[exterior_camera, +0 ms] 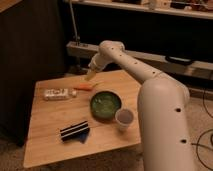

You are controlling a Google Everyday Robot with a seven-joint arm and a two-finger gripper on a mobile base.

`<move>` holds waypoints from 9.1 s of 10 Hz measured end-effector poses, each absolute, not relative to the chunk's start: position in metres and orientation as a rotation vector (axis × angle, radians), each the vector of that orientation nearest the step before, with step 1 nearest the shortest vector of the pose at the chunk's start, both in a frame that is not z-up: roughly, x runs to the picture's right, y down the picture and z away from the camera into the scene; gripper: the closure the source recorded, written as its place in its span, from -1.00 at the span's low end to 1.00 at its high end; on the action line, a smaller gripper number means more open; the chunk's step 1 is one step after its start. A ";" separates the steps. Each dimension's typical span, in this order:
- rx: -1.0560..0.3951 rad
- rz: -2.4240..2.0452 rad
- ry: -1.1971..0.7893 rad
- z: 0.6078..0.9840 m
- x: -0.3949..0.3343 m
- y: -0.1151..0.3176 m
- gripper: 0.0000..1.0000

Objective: Place the pepper in the ceramic cup

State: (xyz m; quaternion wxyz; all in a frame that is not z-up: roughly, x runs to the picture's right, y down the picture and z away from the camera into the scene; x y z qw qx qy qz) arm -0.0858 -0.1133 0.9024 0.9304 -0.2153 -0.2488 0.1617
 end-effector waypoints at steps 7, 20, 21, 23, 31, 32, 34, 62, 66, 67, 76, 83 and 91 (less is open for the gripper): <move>-0.507 0.319 -0.550 0.949 -0.075 -0.088 -0.30; -0.578 0.300 -0.526 0.989 -0.094 -0.032 -0.30; -0.581 0.311 -0.524 0.993 -0.093 -0.033 -0.30; -0.583 0.320 -0.517 1.000 -0.094 -0.035 -0.30; -0.619 0.278 -0.506 1.010 -0.107 -0.027 0.39; -0.619 0.259 -0.491 1.009 -0.107 -0.027 0.63; -0.616 0.175 -0.476 0.997 -0.120 -0.027 0.96; -0.631 0.412 0.032 0.610 0.195 0.041 1.00; -0.675 0.411 0.010 0.621 0.187 0.069 1.00; -0.684 0.407 0.022 0.620 0.184 0.073 1.00; -0.733 0.411 0.134 0.645 0.192 0.101 1.00; -0.759 0.400 0.159 0.678 0.179 0.096 0.93; -0.739 0.406 0.199 0.699 0.136 0.076 -0.59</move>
